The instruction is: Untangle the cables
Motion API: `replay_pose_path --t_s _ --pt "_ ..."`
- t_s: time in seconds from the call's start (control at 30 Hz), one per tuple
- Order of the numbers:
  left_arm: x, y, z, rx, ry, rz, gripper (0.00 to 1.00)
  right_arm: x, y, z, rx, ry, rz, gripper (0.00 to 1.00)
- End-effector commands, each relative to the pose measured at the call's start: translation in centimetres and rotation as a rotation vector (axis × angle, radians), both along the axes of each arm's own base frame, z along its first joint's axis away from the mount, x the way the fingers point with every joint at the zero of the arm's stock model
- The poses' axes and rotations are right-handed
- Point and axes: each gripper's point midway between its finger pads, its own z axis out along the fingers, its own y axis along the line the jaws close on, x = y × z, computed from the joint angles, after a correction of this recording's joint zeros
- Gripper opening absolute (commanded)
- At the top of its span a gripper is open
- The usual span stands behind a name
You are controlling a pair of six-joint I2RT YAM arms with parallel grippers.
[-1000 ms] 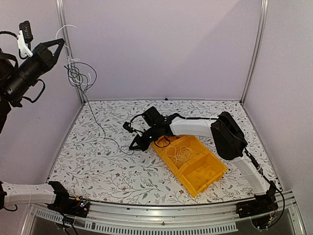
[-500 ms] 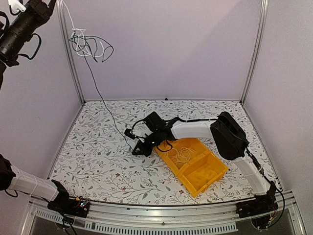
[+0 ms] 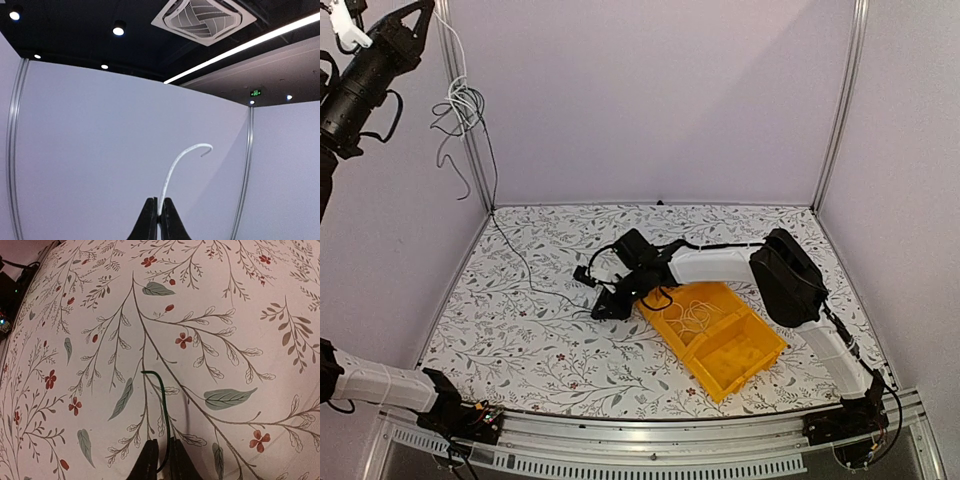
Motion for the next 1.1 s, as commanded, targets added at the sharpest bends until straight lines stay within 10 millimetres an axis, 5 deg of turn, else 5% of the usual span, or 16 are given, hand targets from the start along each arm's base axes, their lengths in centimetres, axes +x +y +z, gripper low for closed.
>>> replay_pose_path --t_s 0.0,0.1,0.2,0.33,0.5,0.67,1.07 --pt "2.1 0.4 -7.1 0.027 0.186 0.048 0.00 -0.4 0.2 3.5 0.014 0.018 0.047 0.34" --pt "3.3 -0.7 -14.8 0.052 0.337 0.014 0.00 0.3 0.8 9.0 0.105 -0.063 0.075 0.49" --pt "3.7 -1.2 -21.6 0.063 0.459 -0.016 0.00 0.0 0.5 17.1 0.235 -0.179 0.141 0.56" --pt "3.5 -2.1 -28.5 0.073 0.567 -0.069 0.00 0.0 -1.0 26.6 0.401 -0.369 0.141 0.70" --pt "3.0 -4.0 -34.4 0.112 0.653 -0.177 0.00 1.1 -2.0 33.8 0.478 -0.520 0.047 0.57" --pt "2.7 -5.4 -38.5 0.148 0.729 -0.246 0.00 0.9 -1.9 35.2 0.515 -0.505 0.035 0.61" --pt "2.7 -7.9 -40.6 0.204 0.779 -0.358 0.00 -3.2 0.2 29.2 0.429 -0.294 0.192 0.68"
